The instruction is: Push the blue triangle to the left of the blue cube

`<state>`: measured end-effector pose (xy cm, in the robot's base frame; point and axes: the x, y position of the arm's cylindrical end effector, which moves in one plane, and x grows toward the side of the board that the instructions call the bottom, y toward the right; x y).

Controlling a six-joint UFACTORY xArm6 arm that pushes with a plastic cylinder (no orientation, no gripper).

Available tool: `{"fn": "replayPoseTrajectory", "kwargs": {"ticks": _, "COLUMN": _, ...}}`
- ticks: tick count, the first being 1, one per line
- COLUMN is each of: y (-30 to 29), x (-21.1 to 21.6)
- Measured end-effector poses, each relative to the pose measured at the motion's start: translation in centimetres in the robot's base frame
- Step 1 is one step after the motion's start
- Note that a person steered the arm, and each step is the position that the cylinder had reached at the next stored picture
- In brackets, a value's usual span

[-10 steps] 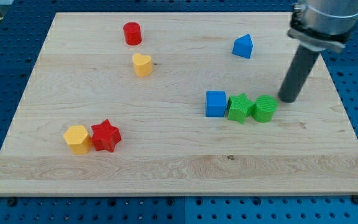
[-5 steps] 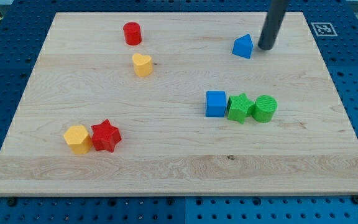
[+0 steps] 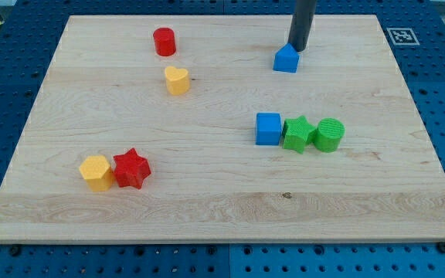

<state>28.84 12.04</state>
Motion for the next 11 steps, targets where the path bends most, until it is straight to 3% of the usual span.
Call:
{"fn": "replayPoseTrajectory", "kwargs": {"ticks": 1, "y": -0.5, "x": 3.4}}
{"fn": "replayPoseTrajectory", "kwargs": {"ticks": 3, "y": -0.9, "x": 5.0}}
{"fn": "replayPoseTrajectory", "kwargs": {"ticks": 5, "y": -4.0, "x": 3.0}}
{"fn": "replayPoseTrajectory", "kwargs": {"ticks": 11, "y": -9.0, "x": 8.2}}
